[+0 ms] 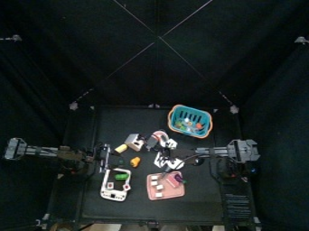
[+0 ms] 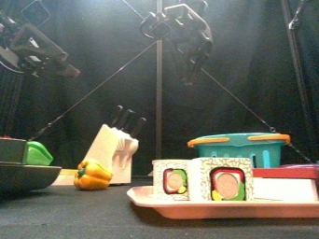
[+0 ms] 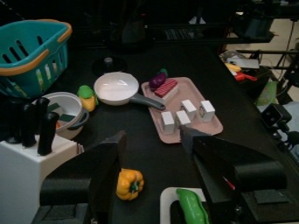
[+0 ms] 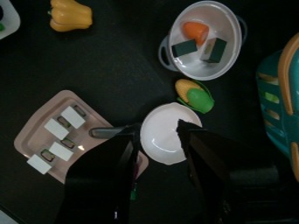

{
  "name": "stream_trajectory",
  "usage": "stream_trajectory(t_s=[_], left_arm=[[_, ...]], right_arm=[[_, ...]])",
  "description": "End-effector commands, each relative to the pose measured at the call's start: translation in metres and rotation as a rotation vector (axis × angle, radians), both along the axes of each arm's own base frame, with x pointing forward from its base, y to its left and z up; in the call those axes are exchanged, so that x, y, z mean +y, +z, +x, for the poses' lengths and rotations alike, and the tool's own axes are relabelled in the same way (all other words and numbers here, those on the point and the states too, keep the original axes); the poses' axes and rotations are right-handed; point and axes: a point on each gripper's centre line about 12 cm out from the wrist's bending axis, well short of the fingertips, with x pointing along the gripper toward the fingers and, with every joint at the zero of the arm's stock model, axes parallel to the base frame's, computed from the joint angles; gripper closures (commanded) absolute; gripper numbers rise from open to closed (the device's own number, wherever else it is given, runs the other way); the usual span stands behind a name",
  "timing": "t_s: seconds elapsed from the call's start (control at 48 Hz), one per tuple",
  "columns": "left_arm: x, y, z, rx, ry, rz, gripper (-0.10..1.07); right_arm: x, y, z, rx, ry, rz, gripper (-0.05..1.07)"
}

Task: Grab sushi piece

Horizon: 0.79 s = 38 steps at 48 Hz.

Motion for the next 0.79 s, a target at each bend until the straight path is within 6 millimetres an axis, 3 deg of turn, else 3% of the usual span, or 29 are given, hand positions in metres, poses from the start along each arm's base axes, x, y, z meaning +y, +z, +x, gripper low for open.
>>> stream_trajectory(t_s=[0.0, 0.375, 0.771], left_arm=[[0.001, 0.006, 0.002, -0.017, 0.001, -0.001, 0.09], [0.000, 0.002, 0.001, -0.016, 0.001, -0.021, 0.09], [-0.009, -0.010, -0.006, -0.050, -0.054, -0.086, 0.09]], right_arm=[[0.003, 0.015, -0.006, -0.115, 0.008, 0.012, 0.24], [0.028, -0.017, -0.028, -0.273, 0.064, 0.103, 0.24], [0.049, -0.056, -0.044, -0.489, 0.267, 0.093, 0.24]])
